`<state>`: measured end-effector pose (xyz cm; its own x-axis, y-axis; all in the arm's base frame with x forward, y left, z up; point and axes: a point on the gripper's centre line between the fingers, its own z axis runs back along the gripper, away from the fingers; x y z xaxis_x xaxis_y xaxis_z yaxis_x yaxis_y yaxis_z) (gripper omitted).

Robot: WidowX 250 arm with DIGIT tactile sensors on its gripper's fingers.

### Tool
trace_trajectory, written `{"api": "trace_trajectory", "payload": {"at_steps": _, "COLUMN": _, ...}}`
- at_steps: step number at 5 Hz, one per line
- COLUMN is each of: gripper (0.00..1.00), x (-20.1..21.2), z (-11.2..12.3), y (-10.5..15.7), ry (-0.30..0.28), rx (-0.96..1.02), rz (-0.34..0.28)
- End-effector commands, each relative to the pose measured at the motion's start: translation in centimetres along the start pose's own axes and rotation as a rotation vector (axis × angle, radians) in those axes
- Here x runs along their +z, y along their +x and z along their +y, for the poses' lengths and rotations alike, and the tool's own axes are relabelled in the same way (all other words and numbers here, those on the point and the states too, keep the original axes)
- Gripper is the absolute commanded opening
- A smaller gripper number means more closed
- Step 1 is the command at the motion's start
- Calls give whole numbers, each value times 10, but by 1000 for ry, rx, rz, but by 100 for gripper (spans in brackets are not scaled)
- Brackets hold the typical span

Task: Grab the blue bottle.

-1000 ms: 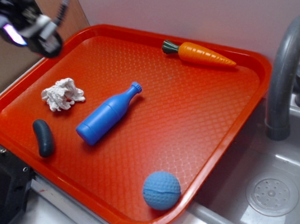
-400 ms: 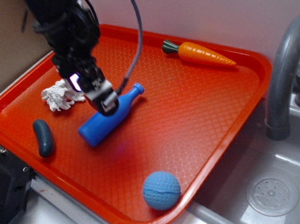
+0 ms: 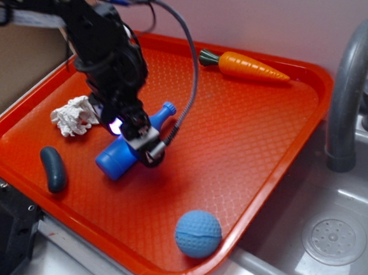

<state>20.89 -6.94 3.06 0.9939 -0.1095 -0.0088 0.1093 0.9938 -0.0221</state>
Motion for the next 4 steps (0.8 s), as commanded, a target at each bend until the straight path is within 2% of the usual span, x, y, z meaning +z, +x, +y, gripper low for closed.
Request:
{"api": "trace_trajectory", "payload": {"at_steps": 1, "gripper": 100, "x": -20, "z": 1, "y": -1, "ry": 48, "rx": 27, "rz": 15}}
{"api": "trace_trajectory", "payload": {"at_steps": 2, "gripper": 0, "x": -11, "z": -1, "y": -5, "ry": 42, "rx": 22, "rz": -15}}
{"api": "trace_trajectory", "payload": {"at_steps": 4, "gripper": 0, "x": 60, "z": 8, "y": -8, "ry": 56, "rx": -40, "rz": -15}}
